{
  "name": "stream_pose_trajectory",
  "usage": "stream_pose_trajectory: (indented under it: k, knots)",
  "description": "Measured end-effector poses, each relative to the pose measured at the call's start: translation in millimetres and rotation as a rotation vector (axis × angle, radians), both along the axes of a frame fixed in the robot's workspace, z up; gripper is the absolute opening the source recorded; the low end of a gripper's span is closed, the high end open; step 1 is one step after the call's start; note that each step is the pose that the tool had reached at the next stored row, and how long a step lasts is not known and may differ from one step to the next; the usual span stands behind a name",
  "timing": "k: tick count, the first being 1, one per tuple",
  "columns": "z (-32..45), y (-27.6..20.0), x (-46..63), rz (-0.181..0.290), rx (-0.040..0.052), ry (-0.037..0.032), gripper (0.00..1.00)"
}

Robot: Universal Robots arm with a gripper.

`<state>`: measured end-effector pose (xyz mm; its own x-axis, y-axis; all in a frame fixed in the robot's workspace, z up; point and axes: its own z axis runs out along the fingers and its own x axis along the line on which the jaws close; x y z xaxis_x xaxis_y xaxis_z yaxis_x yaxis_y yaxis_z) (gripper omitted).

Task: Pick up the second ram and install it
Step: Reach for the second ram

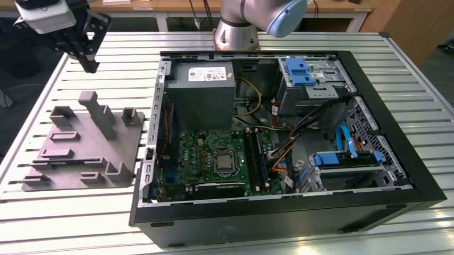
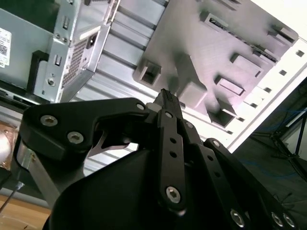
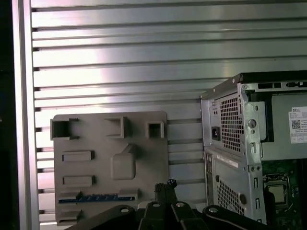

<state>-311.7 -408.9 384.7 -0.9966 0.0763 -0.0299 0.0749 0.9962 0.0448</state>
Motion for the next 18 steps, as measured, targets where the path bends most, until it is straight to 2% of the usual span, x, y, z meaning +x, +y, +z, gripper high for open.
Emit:
stream_pose_trajectory:
  k: [11, 18]
  knots:
    - [-5.8, -16.2, -25.0, 0.0, 0.0, -0.0001, 0.11]
    - [-8.4, -24.1, -34.4, 0.0, 0.0, -0.0001, 0.11]
